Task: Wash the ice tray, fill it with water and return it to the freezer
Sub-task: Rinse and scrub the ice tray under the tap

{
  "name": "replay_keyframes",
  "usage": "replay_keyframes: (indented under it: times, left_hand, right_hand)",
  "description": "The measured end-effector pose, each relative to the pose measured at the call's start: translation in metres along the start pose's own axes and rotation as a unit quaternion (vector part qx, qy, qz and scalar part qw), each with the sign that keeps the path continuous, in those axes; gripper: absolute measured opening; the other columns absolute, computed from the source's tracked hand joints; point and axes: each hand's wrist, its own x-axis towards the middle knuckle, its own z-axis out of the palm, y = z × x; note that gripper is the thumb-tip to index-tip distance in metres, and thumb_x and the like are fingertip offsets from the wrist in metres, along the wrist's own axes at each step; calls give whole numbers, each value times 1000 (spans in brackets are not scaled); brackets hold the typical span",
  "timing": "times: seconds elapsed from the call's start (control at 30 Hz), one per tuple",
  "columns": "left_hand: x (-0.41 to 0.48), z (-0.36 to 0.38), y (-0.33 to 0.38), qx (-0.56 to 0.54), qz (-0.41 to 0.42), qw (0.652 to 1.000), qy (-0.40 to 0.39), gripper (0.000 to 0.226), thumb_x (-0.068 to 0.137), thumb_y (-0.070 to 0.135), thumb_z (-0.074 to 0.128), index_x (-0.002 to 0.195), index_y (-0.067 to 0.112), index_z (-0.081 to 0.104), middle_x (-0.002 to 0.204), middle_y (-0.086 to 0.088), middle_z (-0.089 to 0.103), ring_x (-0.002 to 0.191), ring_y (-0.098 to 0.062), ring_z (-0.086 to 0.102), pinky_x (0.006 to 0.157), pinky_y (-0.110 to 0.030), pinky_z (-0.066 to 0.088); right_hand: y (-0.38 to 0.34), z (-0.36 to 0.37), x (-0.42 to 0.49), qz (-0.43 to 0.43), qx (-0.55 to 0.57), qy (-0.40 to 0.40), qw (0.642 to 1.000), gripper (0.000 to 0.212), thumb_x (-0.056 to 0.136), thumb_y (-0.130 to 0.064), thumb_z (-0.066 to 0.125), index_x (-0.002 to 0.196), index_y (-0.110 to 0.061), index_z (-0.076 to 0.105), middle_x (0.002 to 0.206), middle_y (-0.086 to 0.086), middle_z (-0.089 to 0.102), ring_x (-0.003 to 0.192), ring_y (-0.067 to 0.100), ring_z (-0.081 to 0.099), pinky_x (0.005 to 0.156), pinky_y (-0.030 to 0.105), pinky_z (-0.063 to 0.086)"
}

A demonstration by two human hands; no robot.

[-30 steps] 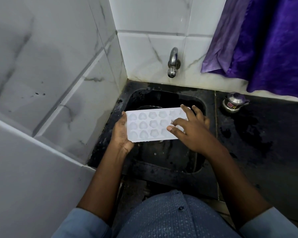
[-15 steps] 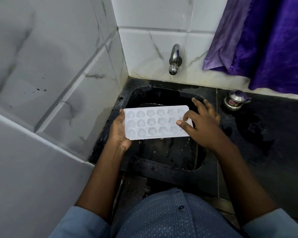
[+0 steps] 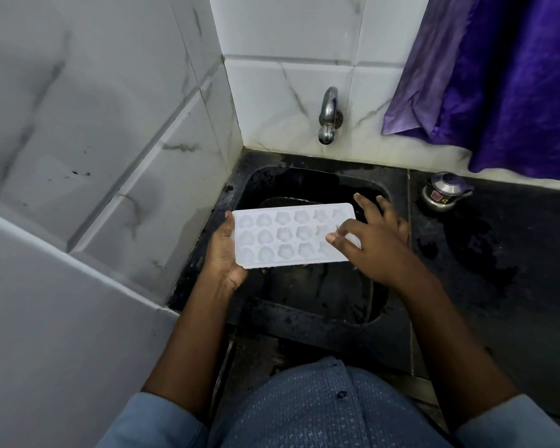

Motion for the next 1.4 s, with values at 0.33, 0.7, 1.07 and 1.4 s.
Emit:
replay_keyframes:
  times: [0.33,0.7,1.07,1.4]
  left_hand:
    - [2,3,-1,-1,-1,1000,-3,65,107,64,34,124,14,72,124,-17,76,103,-38,77,84,-54,60]
    - [6,6,0,-3,0,1000,3,68,107,63,38,141,10,64,133,-19,72,120,-44,69,93,-58,58]
    - [6,8,3,2,-3,1000,7,64,109,60,34,131,11,69,127,-18,75,107,-40,76,86,-54,60]
    - [7,13,8,5,-8,1000,15,62,109,60,35,122,12,73,123,-17,77,100,-37,78,88,-54,58]
  right_hand:
    - [3,0,3,10,-9,-18,1000,51,97,-74,42,125,-41,68,174,-5,9,158,23,-7,120,50,2]
    - [8,4,7,13,-21,-23,999,51,97,-74,41,125,-40,67,174,-4,9,158,26,-5,120,52,6]
    - [10,7,8,12,-22,-25,999,53,97,-75,39,128,-41,65,174,-5,9,158,25,-6,120,54,6]
    - [11,6,10,11,-11,-19,1000,50,98,-73,41,125,-40,66,174,-5,10,158,25,-4,120,54,7]
